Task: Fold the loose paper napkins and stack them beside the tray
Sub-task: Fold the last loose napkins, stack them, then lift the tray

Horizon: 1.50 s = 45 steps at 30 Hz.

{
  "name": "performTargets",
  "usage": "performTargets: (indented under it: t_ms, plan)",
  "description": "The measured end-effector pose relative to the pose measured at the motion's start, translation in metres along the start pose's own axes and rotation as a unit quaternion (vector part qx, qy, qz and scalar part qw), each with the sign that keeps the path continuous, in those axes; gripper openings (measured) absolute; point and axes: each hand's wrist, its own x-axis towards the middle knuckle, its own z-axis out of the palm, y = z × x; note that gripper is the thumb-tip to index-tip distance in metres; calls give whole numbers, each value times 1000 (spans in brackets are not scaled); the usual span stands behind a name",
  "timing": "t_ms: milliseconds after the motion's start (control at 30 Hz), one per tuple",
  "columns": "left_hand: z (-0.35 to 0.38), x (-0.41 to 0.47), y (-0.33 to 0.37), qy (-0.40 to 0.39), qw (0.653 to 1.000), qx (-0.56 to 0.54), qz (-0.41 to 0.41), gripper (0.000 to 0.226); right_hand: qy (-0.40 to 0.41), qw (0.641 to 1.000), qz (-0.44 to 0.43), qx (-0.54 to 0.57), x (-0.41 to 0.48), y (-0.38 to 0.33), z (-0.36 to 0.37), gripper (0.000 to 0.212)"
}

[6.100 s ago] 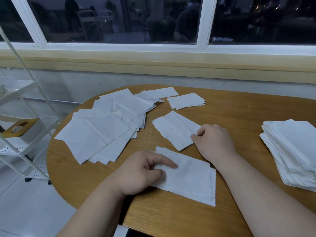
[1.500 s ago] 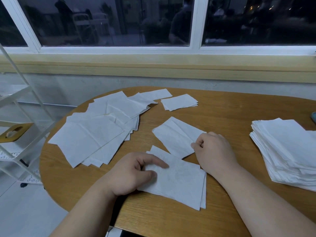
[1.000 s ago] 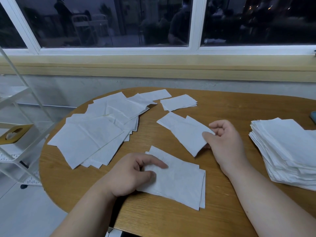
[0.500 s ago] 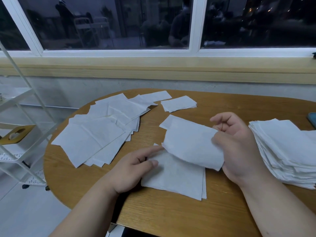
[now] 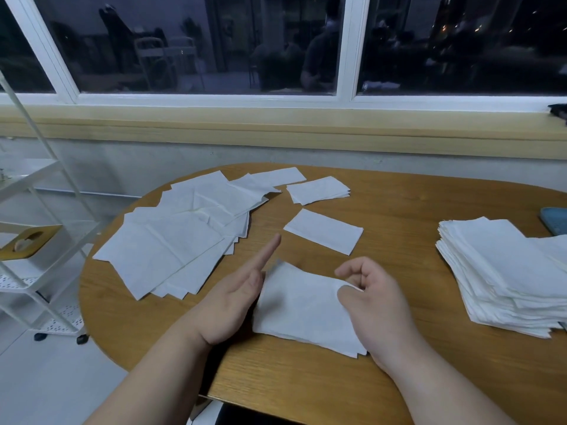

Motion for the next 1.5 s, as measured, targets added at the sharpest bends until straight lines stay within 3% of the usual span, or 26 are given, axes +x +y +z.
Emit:
performTargets:
  t_ms: [167,300,400,633,833,1000,1133,1200,1300,1500]
  plan:
    - [2,1,10,-42,999,-1,-21,45,23,999,-13,-22,3,5,4,25]
    - [7,3,7,-29,998,9,-53,20,25,999,-24,-37,3,9,6,26]
    - [8,4,5,-16,996,22,-82,29,17,997,-34,-63,2,11,2,30]
    - [8,5,2,-3,996,-15,-83,26,53,986,-55,-149,34,2,-23,25]
    - [8,7,-9,10,995,-57,-81,34,2,917,-95,-386,94,7,-23,26]
    - [8,8,-12,12,994,-71,-81,35,2,896,-122,-427,111,17,-19,11]
    - [7,9,-13,12,994,-59,-86,34,12,867,-158,-472,108,21,-19,14]
    - [7,9,-8,14,995,-45,-84,29,21,873,-167,-458,103,19,-21,13]
    - [8,7,-2,11,996,-28,-83,31,46,910,-157,-382,89,4,-25,10]
    - [8,6,2,15,997,-7,-79,41,112,977,-137,-117,38,-29,-37,21]
